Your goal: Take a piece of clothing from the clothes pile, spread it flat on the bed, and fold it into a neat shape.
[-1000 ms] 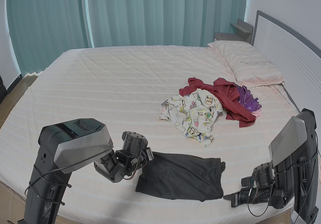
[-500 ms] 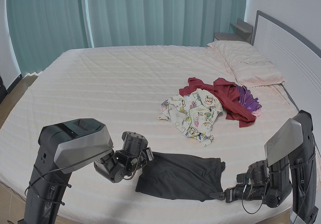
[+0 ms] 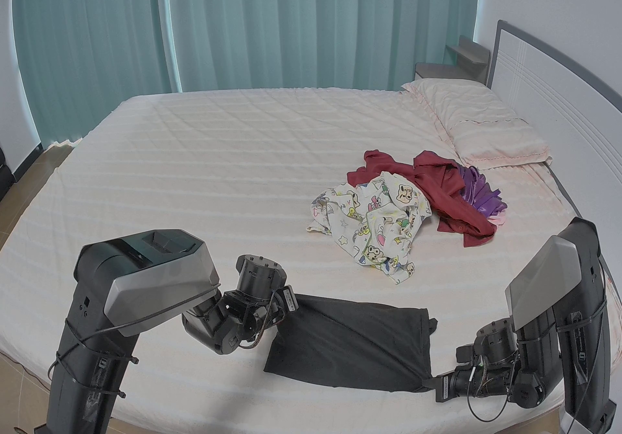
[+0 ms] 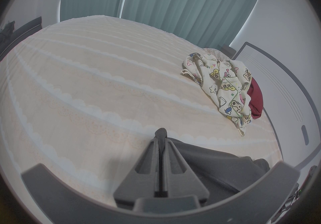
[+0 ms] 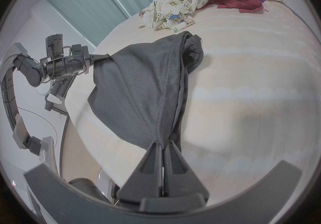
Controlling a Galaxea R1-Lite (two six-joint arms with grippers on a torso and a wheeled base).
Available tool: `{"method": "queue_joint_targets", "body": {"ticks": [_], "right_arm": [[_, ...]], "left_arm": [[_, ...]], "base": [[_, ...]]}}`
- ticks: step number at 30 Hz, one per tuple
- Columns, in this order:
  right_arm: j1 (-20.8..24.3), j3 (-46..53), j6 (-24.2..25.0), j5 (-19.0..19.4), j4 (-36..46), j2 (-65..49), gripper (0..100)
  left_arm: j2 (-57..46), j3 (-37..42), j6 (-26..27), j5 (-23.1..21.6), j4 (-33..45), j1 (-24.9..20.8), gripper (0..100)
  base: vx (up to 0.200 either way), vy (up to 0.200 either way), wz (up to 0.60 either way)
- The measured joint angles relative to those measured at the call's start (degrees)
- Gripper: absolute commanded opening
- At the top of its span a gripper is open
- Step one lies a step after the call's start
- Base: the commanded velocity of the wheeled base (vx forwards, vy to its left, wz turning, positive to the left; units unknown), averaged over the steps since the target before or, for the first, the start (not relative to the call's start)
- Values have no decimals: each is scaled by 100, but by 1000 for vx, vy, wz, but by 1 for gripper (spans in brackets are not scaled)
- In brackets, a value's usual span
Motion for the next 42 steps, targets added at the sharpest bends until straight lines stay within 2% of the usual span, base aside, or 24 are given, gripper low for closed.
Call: {"method": "queue_joint_targets", "body": {"ticks": [9,10,11,12,22,29,33,35,37,42], "right_arm": [[-71,336,-177,24,-5,-77,0],[-68,349,-189,24,-2,-77,0],[-63,356,-199,22,-2,-77,0],[-60,362,-207,22,-2,-77,100],[-154,177,-205,46,11,-173,100],[-449,137,-65,290,11,-636,100],[-575,-193,499,295,11,-808,100],[-601,-578,1059,217,9,-786,100],[-600,-851,1320,150,6,-719,100],[-573,-1430,1588,35,11,-463,100]], "left_arm": [[0,11,115,165,22,-16,0],[0,17,150,169,22,-20,100],[0,26,178,172,33,-17,100],[-2,28,183,173,38,-17,100],[-13,98,183,183,-9,-6,100],[-223,234,134,165,-6,157,100],[-499,478,-61,62,-15,243,100],[-658,728,-217,-167,-52,251,100],[-778,1018,-306,-451,-127,254,100],[-984,1812,-402,-1005,-896,226,100]], "base": [[0,0,0],[0,0,0],[0,0,0],[0,0,0],[0,0,0],[0,0,0],[0,0,0],[0,0,0],[0,0,0],[0,0,0]]}}
